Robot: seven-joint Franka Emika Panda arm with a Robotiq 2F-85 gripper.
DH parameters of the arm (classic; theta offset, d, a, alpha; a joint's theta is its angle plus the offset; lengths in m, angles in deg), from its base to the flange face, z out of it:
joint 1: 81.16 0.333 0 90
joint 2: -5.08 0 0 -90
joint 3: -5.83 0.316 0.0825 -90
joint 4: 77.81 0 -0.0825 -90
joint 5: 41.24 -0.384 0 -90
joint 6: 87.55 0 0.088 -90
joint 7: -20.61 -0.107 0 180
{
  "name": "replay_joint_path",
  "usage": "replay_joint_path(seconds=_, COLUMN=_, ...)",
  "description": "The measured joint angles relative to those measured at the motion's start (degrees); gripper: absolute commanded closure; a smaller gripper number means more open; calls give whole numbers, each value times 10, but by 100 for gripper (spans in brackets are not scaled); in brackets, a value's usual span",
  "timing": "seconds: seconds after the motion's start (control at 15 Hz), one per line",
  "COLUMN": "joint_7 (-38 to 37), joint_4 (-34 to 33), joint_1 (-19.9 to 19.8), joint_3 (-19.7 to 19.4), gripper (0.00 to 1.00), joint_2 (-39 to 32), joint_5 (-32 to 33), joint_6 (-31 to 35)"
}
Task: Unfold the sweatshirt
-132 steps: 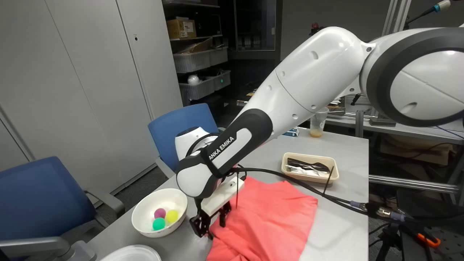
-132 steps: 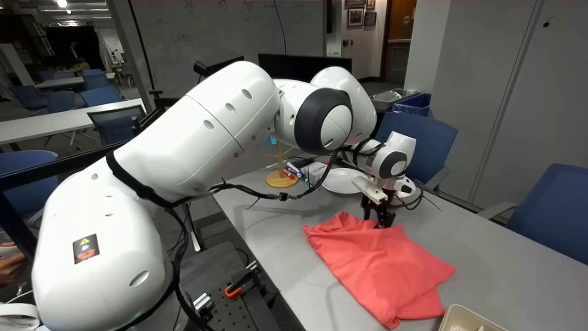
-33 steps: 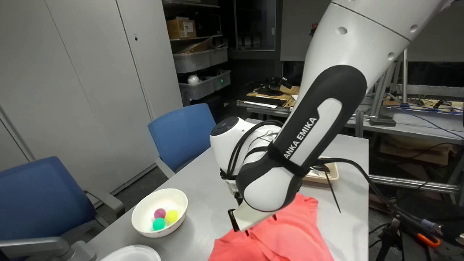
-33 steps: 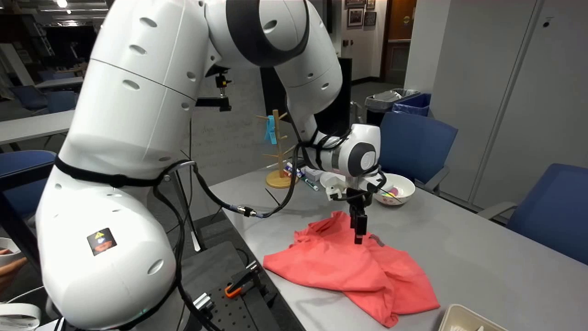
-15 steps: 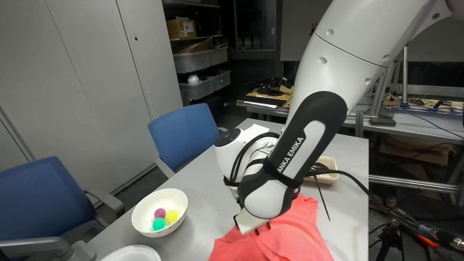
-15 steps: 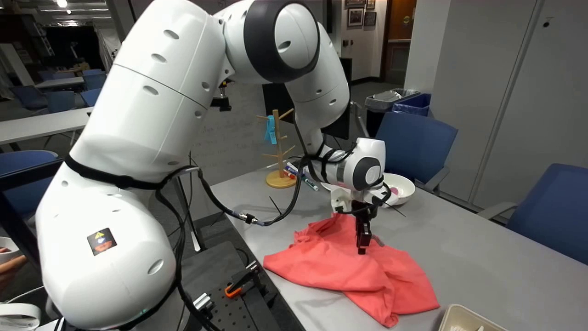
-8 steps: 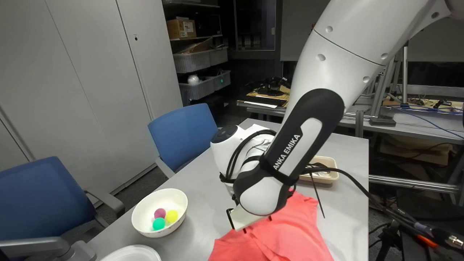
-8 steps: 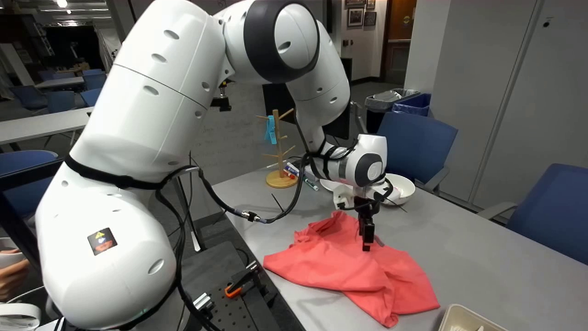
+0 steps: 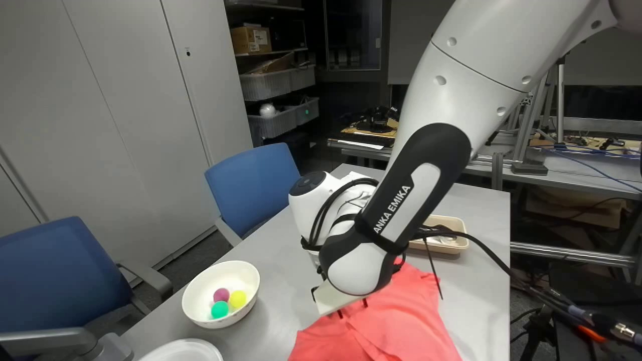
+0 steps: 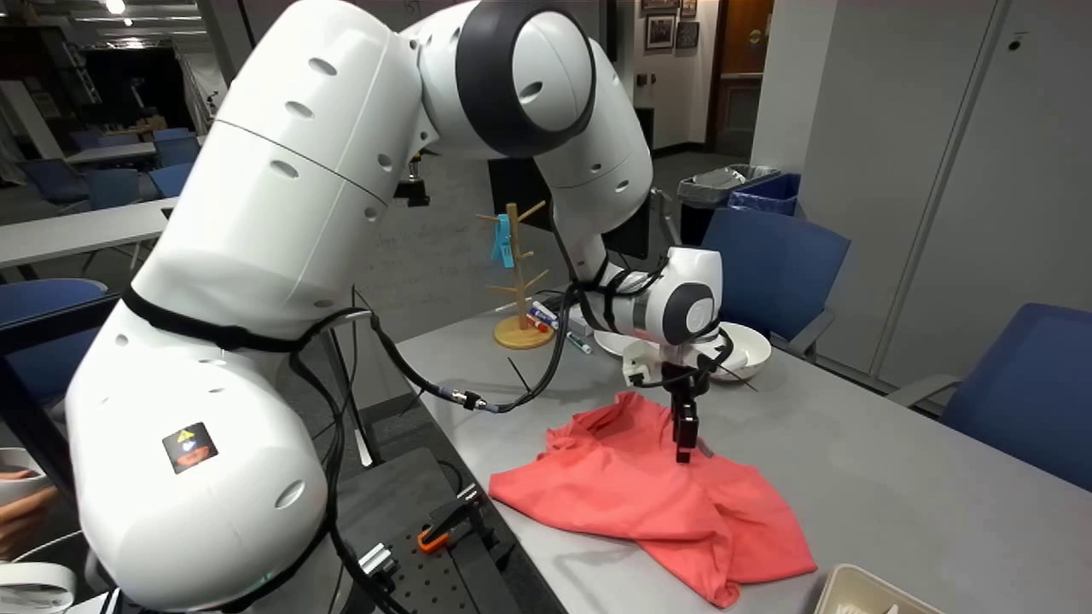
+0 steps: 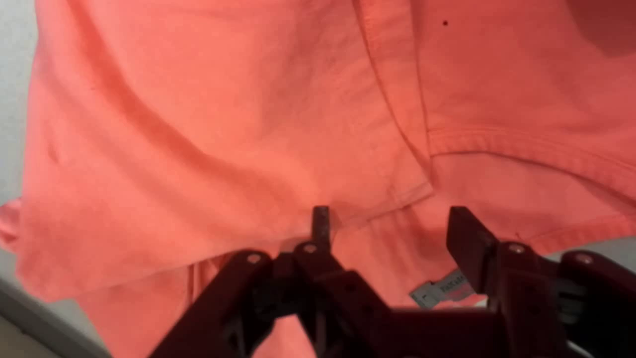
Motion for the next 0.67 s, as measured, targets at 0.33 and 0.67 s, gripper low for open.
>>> replay_joint_path(seconds=0.33, joint_7=-3, joint_4=-4, joint_1=0, joint_3=0, gripper=43, joint_2=-10, joint_5=0, joint_6=0)
replay_joint_path(seconds=0.67, joint_7=-5, joint_4=-7, joint_1=1, joint_3=0, gripper=75, joint_2=-16, joint_5=0, joint_6=0)
